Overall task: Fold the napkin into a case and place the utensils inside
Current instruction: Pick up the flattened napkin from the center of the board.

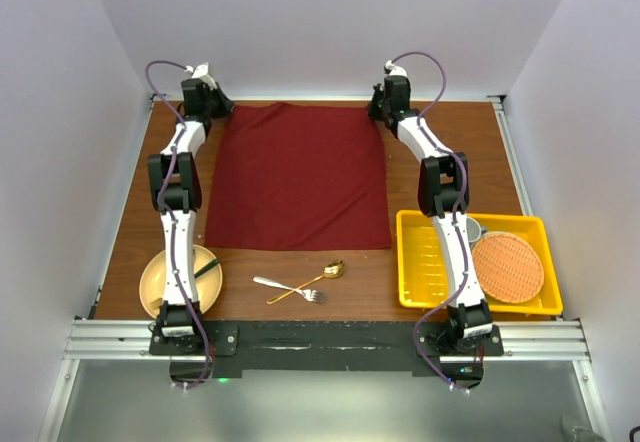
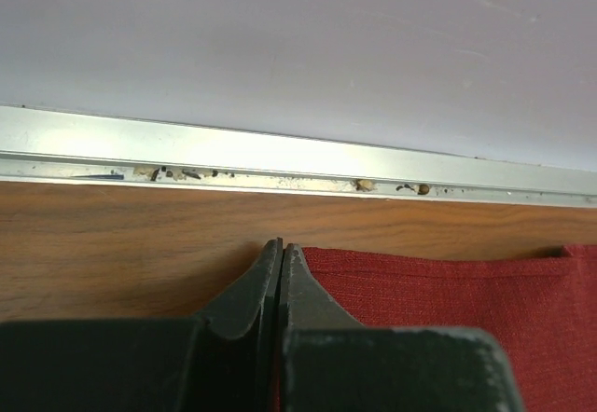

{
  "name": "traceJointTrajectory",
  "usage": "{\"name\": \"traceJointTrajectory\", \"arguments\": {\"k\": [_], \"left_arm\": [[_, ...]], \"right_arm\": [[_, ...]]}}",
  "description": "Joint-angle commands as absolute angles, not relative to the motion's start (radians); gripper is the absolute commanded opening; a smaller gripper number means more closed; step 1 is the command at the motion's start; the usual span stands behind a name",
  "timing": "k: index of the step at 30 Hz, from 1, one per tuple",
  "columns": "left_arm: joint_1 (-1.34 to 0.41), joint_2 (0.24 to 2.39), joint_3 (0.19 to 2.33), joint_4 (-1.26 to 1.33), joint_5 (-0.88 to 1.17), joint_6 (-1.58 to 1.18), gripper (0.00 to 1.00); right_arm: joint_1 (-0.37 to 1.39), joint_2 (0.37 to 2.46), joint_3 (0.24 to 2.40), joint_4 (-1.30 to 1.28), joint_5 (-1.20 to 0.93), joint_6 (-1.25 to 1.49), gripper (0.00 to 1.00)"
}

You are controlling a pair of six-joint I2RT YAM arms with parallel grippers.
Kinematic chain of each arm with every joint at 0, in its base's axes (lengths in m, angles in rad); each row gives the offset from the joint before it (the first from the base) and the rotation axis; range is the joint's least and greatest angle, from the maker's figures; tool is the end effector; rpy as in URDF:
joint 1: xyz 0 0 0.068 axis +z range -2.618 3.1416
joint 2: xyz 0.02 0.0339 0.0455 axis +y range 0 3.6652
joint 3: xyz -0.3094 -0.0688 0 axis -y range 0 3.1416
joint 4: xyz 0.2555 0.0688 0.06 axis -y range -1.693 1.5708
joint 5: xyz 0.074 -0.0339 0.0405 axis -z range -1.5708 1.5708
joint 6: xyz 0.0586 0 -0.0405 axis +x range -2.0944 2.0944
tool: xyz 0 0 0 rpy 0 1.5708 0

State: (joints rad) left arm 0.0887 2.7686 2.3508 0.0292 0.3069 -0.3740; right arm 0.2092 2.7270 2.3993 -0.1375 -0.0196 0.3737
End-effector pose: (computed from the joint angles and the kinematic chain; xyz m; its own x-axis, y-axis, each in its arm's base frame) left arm 0.6850 0.0432 0.1282 -0.4222 -0.3872 -0.8196 0.0427 0.8947 -0.4447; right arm 0.6678 0.1429 0.1532 -0.4906 0.2690 -0.8288 -0.0491 0.9411 0.3345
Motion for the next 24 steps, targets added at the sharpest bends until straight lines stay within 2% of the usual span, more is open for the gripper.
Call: {"name": "traceJointTrajectory", "arguments": {"k": [1,20,24], "left_arm": [[0.091,2.629,2.283,0.187,0.357,-0.333,0.00],[0.115,2.386,2.010,0.166,0.468,-0.292,0.00],[0.138,2.315,1.922,0.135,0.508,-0.265,0.00]], "right_arm": [[0.221,2.652,2.428,-0.066,-0.048,0.362,0.00],[0.226,2.511,2.301,-0.104,-0.136,0.361,0.00],[0.226,2.436,2.199,-0.117,-0.186,0.342,0.00]]}}
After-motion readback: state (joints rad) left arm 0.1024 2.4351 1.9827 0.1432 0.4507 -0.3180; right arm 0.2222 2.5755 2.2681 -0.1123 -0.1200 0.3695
